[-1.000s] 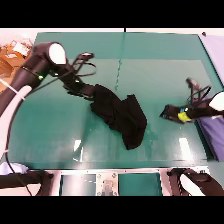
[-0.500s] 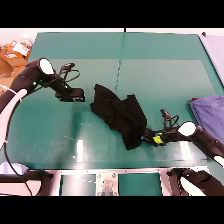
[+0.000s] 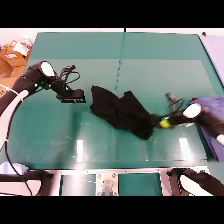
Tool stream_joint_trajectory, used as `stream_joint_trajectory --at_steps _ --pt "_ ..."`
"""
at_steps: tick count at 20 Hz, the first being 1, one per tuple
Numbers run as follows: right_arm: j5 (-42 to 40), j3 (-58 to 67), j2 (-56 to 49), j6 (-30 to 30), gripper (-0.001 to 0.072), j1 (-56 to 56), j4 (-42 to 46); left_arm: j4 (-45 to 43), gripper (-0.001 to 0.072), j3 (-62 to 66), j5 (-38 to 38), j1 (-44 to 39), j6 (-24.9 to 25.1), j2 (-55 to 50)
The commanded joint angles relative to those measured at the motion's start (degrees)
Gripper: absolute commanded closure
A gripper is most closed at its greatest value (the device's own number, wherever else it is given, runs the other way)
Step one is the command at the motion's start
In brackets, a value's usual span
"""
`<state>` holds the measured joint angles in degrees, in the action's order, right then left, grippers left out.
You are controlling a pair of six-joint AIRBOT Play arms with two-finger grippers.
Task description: Fold the shirts.
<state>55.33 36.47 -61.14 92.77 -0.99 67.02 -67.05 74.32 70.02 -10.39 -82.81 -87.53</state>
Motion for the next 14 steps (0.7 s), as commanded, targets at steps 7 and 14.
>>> stream_joint_trajectory --at_steps 7,14 --pt "-2.1 15.91 -7.21 -9.49 0.069 -17.97 1.27 17.57 0.0048 -0.04 -13.38 -0.02 5.79 -7.1" --pt "-3.45 15.91 -9.81 -9.49 0.069 -17.97 0.15 35.85 0.0051 -0.04 -21.03 -3.56 13.33 -16.9"
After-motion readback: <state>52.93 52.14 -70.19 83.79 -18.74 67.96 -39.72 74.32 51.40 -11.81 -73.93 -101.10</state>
